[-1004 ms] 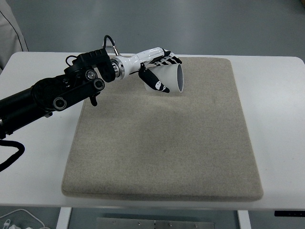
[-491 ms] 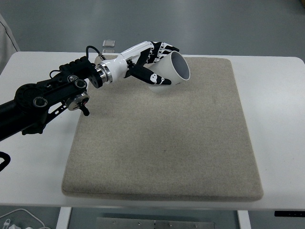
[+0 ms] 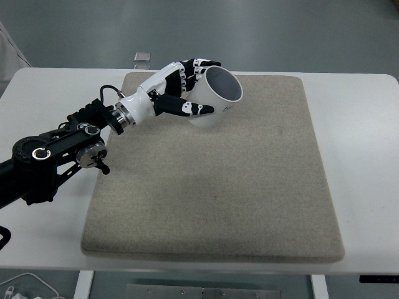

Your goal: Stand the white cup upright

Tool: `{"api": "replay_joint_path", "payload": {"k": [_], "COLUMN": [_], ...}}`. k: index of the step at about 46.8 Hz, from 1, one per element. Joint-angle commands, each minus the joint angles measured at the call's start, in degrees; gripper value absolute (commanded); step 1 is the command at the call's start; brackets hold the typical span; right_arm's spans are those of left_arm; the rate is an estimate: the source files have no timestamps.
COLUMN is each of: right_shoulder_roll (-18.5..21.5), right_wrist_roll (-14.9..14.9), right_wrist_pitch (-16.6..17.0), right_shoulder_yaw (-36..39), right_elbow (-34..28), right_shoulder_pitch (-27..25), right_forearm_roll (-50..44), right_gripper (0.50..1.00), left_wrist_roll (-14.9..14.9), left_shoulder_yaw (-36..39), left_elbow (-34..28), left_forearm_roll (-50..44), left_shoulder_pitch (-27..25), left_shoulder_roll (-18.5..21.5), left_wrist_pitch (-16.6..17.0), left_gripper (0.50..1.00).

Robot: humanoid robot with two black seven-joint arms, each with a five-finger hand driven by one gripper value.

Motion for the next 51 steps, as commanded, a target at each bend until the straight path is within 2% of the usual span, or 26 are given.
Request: {"api": "replay_joint_path", "payload": {"k": [1, 7, 11, 15, 23, 31, 42, 51], "right_shoulder_roll": [0.0, 0.0, 0.0, 0.0, 0.0, 0.0, 0.0, 0.0], "right_wrist_roll": [0.0, 0.0, 0.0, 0.0, 0.0, 0.0, 0.0, 0.0], "right_wrist_pitch": [0.0, 0.0, 0.0, 0.0, 0.0, 0.0, 0.0, 0.0], "right_shoulder_yaw": [0.0, 0.0, 0.0, 0.0, 0.0, 0.0, 0.0, 0.0], "right_elbow": [0.0, 0.0, 0.0, 0.0, 0.0, 0.0, 0.0, 0.0], "right_shoulder_pitch": [0.0, 0.0, 0.0, 0.0, 0.0, 0.0, 0.0, 0.0], "right_forearm_roll": [0.0, 0.0, 0.0, 0.0, 0.0, 0.0, 0.0, 0.0], "right_gripper": [0.930, 0.930, 0.930, 0.930, 0.930, 0.930, 0.930, 0.930], "left_wrist_roll": [-1.9, -4.8, -6.5, -6.5, -6.5, -6.5, -6.5, -6.5], "left_shoulder_yaw": [-0.7, -1.0, -1.1, -1.1, -1.0, -1.2, -1.1, -1.1], "left_elbow": [0.2, 0.3, 0.7, 1.5, 4.1, 5.7, 9.9, 11.0], "left_forearm_roll": [0.0, -0.5, -1.3, -2.0, -1.9, -2.0, -3.0, -4.1], "left_shoulder_pitch": [1.5, 3.8, 5.3, 6.5, 8.8, 9.4, 9.2, 9.0], "left_shoulder_roll": [-0.1, 0.0, 0.0, 0.0, 0.0, 0.0, -0.5, -0.6], "left_wrist_pitch": [-0.9, -1.5, -3.6, -5.7, -6.5, -9.4, -10.3, -10.6], "left_gripper": [0.500, 0.500, 0.500, 0.500, 0.500, 0.500, 0.500, 0.500]}}
